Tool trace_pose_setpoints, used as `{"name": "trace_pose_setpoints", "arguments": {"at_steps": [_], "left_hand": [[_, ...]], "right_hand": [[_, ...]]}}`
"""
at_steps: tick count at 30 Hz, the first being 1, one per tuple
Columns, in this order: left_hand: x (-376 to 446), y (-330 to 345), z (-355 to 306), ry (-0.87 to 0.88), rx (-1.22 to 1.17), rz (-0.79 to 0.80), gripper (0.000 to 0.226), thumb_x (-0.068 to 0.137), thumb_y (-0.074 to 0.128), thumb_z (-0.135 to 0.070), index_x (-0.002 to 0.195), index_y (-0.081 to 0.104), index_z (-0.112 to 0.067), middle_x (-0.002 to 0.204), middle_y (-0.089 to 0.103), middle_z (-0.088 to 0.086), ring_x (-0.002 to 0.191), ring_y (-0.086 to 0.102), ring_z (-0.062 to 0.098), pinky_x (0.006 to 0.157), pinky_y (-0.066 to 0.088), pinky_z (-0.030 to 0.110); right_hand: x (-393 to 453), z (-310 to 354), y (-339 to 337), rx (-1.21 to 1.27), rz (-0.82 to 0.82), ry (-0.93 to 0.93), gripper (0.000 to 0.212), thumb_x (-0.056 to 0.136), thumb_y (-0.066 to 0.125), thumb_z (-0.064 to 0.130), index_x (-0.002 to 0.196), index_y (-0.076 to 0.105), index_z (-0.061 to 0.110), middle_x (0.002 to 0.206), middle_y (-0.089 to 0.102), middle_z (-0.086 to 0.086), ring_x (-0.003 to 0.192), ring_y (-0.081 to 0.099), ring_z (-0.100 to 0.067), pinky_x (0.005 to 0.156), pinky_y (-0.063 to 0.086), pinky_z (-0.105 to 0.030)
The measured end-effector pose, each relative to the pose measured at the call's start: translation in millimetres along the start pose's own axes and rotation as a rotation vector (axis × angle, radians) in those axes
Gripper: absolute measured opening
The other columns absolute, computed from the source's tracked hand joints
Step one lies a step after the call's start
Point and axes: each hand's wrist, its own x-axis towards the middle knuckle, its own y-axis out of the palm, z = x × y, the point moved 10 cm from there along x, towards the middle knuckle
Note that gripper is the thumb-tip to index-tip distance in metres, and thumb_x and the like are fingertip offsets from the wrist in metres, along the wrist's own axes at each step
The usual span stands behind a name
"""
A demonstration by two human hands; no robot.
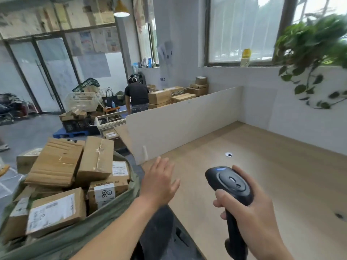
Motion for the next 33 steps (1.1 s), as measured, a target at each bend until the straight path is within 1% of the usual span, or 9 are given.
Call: {"name": "trace_pose_setpoints", "arguments": {"at_steps": [5, 10, 14, 17, 19, 22, 25, 27, 33], "left_hand": [[31, 3, -122, 0.109, -0.059, -0.024, 0.06, 0.09, 0.063, -0.047, 0.138, 0.057, -0.012, 0.147, 0.054, 0.009, 0.141, 0.045, 0.036, 0.108, 0.043, 0.048], [58, 7, -237, 0.257, -0.107, -0.028, 0.054, 0.074, 0.072, -0.045, 0.116, 0.068, -0.012, 0.123, 0.068, 0.007, 0.116, 0.065, 0.034, 0.08, 0.058, 0.042], [73, 18, -318, 0.384, -0.172, -0.03, 0.051, 0.072, 0.079, -0.042, 0.112, 0.068, -0.013, 0.114, 0.068, 0.004, 0.108, 0.066, 0.03, 0.075, 0.058, 0.039], [83, 30, -370, 0.455, -0.219, 0.0, 0.048, 0.07, 0.075, -0.045, 0.108, 0.069, -0.015, 0.104, 0.069, 0.001, 0.094, 0.068, 0.025, 0.067, 0.057, 0.033], [92, 42, -400, 0.487, -0.246, 0.033, 0.048, 0.07, 0.071, -0.047, 0.107, 0.071, -0.016, 0.101, 0.071, -0.001, 0.089, 0.069, 0.023, 0.064, 0.056, 0.033], [107, 63, -443, 0.528, -0.305, 0.101, 0.053, 0.086, 0.064, -0.047, 0.128, 0.064, -0.014, 0.122, 0.067, 0.002, 0.111, 0.064, 0.025, 0.082, 0.054, 0.039], [123, 92, -484, 0.599, -0.302, 0.214, 0.066, 0.098, 0.05, -0.055, 0.152, 0.038, -0.02, 0.148, 0.048, -0.002, 0.135, 0.046, 0.02, 0.1, 0.043, 0.035], [132, 112, -509, 0.65, -0.31, 0.293, 0.068, 0.099, 0.045, -0.058, 0.154, 0.032, -0.021, 0.152, 0.042, -0.001, 0.14, 0.04, 0.019, 0.103, 0.041, 0.035], [155, 160, -576, 0.8, -0.279, 0.409, 0.067, 0.096, 0.044, -0.064, 0.146, 0.04, -0.02, 0.148, 0.045, 0.002, 0.138, 0.041, 0.023, 0.105, 0.043, 0.04]], "right_hand": [[-8, 24, -109, -0.038, -0.134, -0.023, 0.061, 0.078, 0.083, 0.0, 0.121, 0.062, 0.037, 0.094, 0.078, -0.001, 0.071, 0.075, -0.03, 0.055, 0.057, -0.037], [-23, 36, -203, -0.03, -0.278, -0.023, 0.07, 0.072, 0.091, 0.007, 0.129, 0.059, 0.031, 0.091, 0.078, -0.01, 0.063, 0.073, -0.025, 0.05, 0.055, -0.029], [-36, 46, -268, -0.034, -0.419, -0.044, 0.076, 0.06, 0.081, 0.025, 0.132, 0.058, 0.031, 0.088, 0.077, -0.012, 0.062, 0.072, -0.023, 0.051, 0.055, -0.028], [-42, 49, -312, -0.066, -0.524, -0.053, 0.072, 0.074, 0.089, 0.008, 0.135, 0.057, 0.027, 0.087, 0.077, -0.011, 0.066, 0.074, -0.026, 0.053, 0.055, -0.035], [-45, 50, -336, -0.092, -0.595, -0.053, 0.065, 0.081, 0.08, 0.001, 0.136, 0.056, 0.025, 0.085, 0.077, -0.012, 0.068, 0.074, -0.027, 0.054, 0.056, -0.038], [-47, 51, -365, -0.105, -0.7, -0.064, 0.063, 0.081, 0.078, 0.003, 0.135, 0.057, 0.027, 0.086, 0.078, -0.008, 0.069, 0.075, -0.029, 0.057, 0.056, -0.042], [-47, 52, -383, -0.116, -0.793, -0.069, 0.071, 0.074, 0.089, 0.011, 0.134, 0.056, 0.028, 0.087, 0.077, -0.01, 0.07, 0.075, -0.03, 0.057, 0.055, -0.042], [-44, 54, -394, -0.14, -0.858, -0.072, 0.074, 0.066, 0.089, 0.02, 0.133, 0.057, 0.029, 0.088, 0.077, -0.012, 0.07, 0.075, -0.03, 0.054, 0.056, -0.038], [-35, 53, -422, -0.172, -1.029, -0.098, 0.056, 0.082, 0.078, 0.003, 0.128, 0.058, 0.03, 0.088, 0.077, -0.007, 0.071, 0.074, -0.031, 0.058, 0.055, -0.043]]}}
